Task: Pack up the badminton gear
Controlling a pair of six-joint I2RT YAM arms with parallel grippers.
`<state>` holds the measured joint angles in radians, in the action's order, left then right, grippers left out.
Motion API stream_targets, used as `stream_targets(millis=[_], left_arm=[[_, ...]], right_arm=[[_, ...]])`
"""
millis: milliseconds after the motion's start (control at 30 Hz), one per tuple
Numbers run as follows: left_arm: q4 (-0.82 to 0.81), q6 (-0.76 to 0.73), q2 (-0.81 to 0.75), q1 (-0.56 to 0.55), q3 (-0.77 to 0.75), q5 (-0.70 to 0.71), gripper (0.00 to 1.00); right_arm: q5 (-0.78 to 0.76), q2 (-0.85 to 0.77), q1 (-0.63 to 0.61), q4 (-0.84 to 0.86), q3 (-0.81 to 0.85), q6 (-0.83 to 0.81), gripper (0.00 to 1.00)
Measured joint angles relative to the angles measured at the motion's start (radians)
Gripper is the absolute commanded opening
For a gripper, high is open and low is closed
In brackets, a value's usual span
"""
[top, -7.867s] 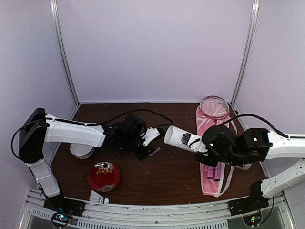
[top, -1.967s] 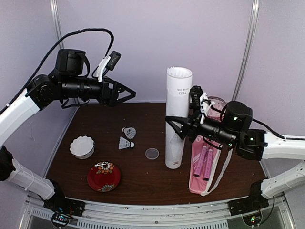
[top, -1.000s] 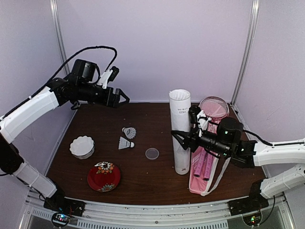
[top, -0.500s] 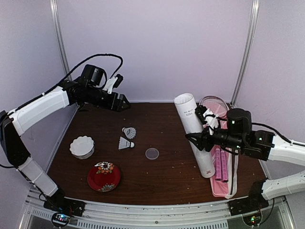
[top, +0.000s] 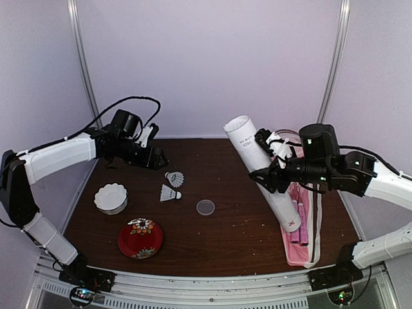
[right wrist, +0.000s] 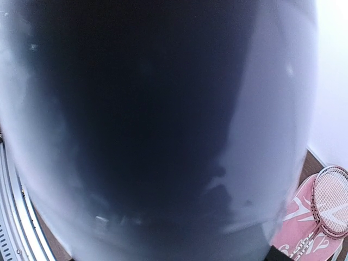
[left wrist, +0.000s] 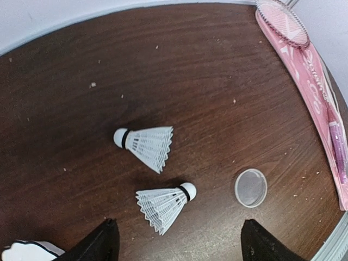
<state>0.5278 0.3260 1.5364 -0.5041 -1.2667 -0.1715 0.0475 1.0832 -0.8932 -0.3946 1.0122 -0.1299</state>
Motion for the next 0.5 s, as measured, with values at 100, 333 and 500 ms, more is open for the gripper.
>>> stream_targets(millis=[100,333,500], left_arm=[[-0.068,0.053,-0.001,0.005,0.120,-0.001,0.78],[-0.222,0.146,0.009,0.005,0.268,-0.006,0.71],[-0.311,0.184,0.069,0.005,0.282,-0.016,0.61]], right_arm=[[-0.020,0.008,-0.017,-0.060,0.032,-0.005,0.57],[-0.038,0.008,-0.028,-0.166,0.033,-0.005,0.57],[-0.064,0.008,-0.037,-0.212,0.033,-0.005,0.58]])
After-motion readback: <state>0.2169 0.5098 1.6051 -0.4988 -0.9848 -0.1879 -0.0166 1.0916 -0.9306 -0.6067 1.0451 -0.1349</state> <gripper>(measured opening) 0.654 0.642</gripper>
